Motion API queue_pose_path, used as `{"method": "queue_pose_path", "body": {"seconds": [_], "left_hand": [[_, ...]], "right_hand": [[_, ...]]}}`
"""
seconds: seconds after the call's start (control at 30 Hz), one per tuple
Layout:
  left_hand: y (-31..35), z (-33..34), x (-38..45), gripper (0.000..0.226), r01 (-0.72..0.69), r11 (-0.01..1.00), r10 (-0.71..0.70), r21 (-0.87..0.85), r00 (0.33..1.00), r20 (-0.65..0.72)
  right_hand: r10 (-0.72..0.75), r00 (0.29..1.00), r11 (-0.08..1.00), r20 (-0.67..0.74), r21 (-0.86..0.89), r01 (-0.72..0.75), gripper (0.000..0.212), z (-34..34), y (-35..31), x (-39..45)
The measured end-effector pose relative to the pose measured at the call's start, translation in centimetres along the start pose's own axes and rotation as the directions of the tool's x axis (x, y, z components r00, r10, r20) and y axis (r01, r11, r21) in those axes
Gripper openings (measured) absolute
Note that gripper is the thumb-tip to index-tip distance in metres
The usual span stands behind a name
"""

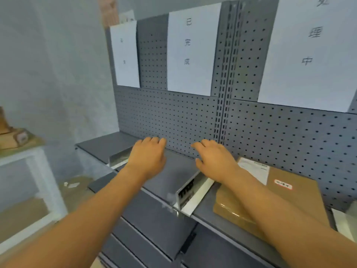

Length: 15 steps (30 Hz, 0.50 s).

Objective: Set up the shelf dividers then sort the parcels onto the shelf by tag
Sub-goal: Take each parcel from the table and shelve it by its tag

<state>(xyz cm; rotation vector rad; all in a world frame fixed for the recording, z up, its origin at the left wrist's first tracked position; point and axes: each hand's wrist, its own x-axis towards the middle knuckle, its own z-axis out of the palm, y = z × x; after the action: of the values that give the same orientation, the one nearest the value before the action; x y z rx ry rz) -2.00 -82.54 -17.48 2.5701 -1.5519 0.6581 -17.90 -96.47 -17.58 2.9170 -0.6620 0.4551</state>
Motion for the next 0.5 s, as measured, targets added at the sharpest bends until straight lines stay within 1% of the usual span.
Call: {"method": "queue_pose_path", "body": {"seconds": [0.13, 0.27, 0.4, 0.5], "left_hand": [[-7.8, -1.2, -6.0, 0.032, 0.185, 0.976, -0.19, 0.118, 0.981, 0.032], [-15.6, -3.1, -12.0, 0.038, 0.325, 0.926, -0.331, 0.189, 0.944, -0.004], [-23.4, -5.0, -17.4, 0.032, 0.44, 0.865, -0.44, 0.24, 0.896, -0.055], [-29.3, -5.9, -21.1, 0.032, 0.487, 0.828, -0.48, 0.276, 0.872, -0.098]], "right_hand": [[-0.193, 0.981, 0.981, -0.029, 0.028, 0.194, 0.047, 0.7, -8.1, 3.6], [-0.333, 0.94, 0.941, -0.071, 0.042, 0.336, 0.044, 0.8, -17.2, 6.4], [-0.422, 0.899, 0.901, -0.117, 0.055, 0.431, 0.046, 0.5, -26.2, 8.8], [-0.462, 0.873, 0.878, -0.153, 0.06, 0.475, 0.049, 0.5, -32.8, 11.1]]}}
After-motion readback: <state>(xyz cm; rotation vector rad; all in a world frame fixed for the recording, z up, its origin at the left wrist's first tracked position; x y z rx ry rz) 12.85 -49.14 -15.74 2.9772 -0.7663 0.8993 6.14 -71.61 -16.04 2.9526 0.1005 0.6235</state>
